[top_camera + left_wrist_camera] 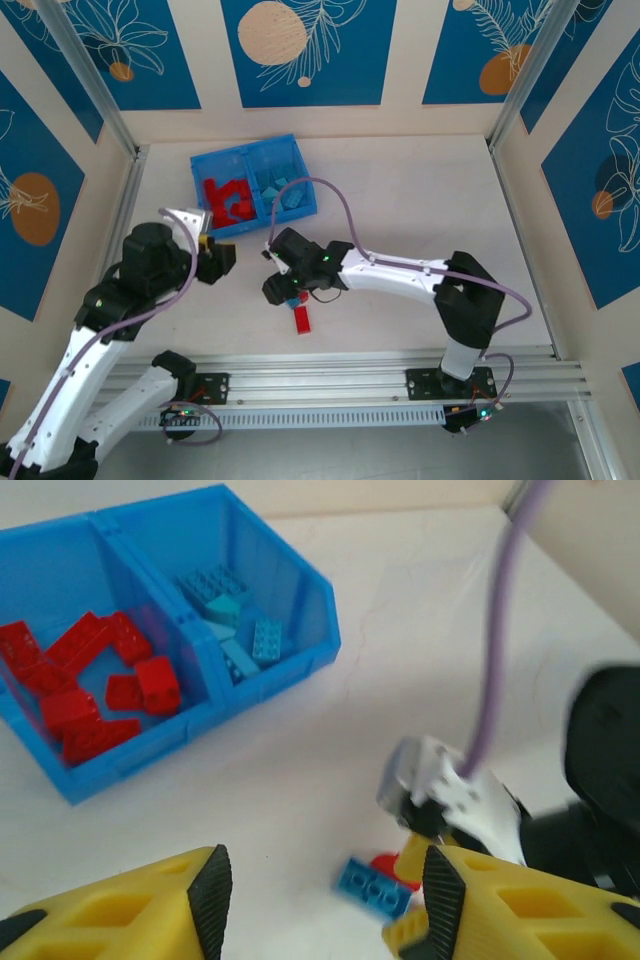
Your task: Sort the legos into containers by color
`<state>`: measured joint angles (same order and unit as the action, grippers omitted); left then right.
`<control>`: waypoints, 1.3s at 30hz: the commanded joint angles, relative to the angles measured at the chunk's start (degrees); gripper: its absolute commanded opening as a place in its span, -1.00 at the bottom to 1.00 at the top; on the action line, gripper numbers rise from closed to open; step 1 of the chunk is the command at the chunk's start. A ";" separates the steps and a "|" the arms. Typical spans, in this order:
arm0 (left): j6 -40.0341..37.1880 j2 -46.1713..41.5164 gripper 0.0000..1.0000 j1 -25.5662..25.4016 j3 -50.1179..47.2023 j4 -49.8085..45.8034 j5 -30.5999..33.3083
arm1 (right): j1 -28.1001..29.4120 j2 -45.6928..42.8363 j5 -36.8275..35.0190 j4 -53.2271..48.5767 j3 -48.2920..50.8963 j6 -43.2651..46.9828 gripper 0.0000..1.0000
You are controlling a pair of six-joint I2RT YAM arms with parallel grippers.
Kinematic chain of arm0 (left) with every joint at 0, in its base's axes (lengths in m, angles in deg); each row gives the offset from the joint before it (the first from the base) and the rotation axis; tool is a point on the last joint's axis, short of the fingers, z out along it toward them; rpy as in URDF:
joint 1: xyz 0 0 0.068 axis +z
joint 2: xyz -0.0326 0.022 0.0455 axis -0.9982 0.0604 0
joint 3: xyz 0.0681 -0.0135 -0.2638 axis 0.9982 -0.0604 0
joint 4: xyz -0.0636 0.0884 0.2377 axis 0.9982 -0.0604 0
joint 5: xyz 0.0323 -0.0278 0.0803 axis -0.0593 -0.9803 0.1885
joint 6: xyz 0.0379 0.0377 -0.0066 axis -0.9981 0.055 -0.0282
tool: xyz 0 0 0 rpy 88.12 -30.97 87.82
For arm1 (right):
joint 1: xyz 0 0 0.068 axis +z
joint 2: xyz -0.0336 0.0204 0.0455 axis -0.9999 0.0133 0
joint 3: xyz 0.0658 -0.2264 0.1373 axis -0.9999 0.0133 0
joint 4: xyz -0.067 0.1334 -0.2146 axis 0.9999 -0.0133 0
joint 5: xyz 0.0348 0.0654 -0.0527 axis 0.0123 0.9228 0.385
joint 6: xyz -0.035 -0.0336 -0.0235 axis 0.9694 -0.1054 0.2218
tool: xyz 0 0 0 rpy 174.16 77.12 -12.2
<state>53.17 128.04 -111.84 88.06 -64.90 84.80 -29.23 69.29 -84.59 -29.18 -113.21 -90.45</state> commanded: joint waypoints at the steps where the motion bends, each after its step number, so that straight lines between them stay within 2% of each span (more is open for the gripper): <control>1: -4.91 -2.57 0.14 -0.10 -3.12 -5.20 -1.90 | -0.45 4.38 1.28 -1.23 -2.04 -2.45 0.09; 8: -4.81 -3.34 0.25 -0.10 -8.15 -1.53 -2.85 | -1.11 8.52 -2.97 -4.56 -3.81 -4.79 0.09; 15: -5.51 -3.25 0.78 -0.10 -9.99 -0.58 -2.42 | -1.83 9.68 -4.07 -5.60 -2.44 -6.08 0.12; 20: -6.04 -3.34 0.96 -0.10 -10.04 -0.73 -2.15 | -0.75 12.30 -4.86 -7.50 -4.18 -5.43 0.19; 23: -6.04 -3.34 1.00 -0.10 -10.04 -0.65 -2.12 | 0.68 14.22 -6.83 -9.35 -5.88 -4.05 0.24; 26: -5.95 -3.29 1.00 -0.04 -10.04 -0.74 -1.82 | 1.83 15.72 -10.09 -10.84 -7.28 -3.32 0.13; 28: -5.95 -3.34 1.00 -0.01 -10.04 -0.78 -1.90 | 2.33 16.41 -12.60 -12.33 -8.46 -2.85 0.13; 33: -5.95 -3.42 1.00 -0.05 -10.10 -0.87 -1.66 | 3.90 17.76 -19.65 -16.93 -10.83 -2.12 0.25; 39: -5.95 -3.42 1.00 -0.02 -10.04 -0.76 -1.63 | 4.16 15.53 -19.09 -15.61 -8.27 -2.96 0.41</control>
<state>47.68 124.87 -111.84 78.42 -66.41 82.84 -25.21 85.97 -101.88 -42.67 -123.09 -93.26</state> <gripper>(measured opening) 0.998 0.704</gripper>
